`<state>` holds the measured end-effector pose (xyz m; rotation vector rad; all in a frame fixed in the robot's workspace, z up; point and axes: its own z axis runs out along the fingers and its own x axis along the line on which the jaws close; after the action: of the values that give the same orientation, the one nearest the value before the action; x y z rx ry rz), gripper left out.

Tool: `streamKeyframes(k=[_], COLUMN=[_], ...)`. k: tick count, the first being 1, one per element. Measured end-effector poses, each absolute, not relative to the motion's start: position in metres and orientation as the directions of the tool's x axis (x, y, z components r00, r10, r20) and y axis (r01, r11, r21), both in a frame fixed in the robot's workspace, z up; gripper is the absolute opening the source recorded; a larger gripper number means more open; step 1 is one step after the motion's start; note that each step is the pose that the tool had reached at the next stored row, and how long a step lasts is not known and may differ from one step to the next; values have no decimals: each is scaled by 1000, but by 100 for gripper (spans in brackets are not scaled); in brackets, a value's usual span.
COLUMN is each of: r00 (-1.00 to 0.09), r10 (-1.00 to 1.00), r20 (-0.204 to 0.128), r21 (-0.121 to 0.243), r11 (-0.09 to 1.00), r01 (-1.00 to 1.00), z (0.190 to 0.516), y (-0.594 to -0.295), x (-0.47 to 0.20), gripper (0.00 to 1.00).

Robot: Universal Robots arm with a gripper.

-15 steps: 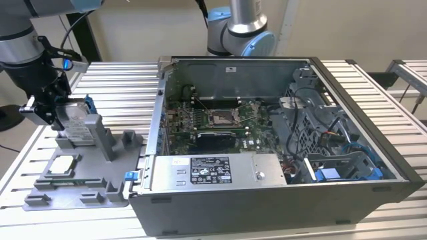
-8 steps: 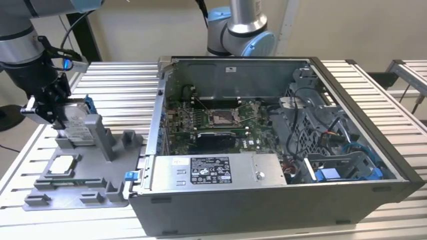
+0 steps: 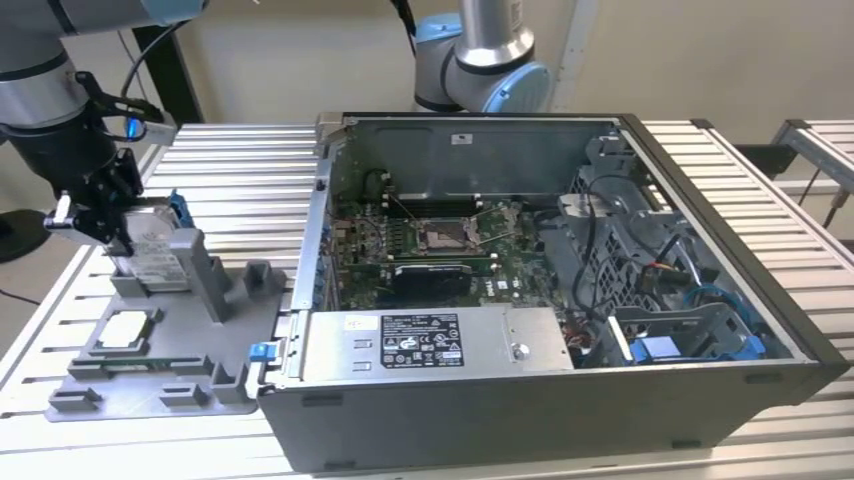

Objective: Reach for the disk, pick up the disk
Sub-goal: 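Pick up the disk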

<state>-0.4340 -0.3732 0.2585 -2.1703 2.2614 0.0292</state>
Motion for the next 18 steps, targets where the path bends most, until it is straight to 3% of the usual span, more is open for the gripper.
streamKeyframes(k=[18], r00=[-41], r10=[-999], r20=[-17], r21=[8], r11=[41], r01=[-999], z=[271], y=[-373], x=[-434], gripper=[0])
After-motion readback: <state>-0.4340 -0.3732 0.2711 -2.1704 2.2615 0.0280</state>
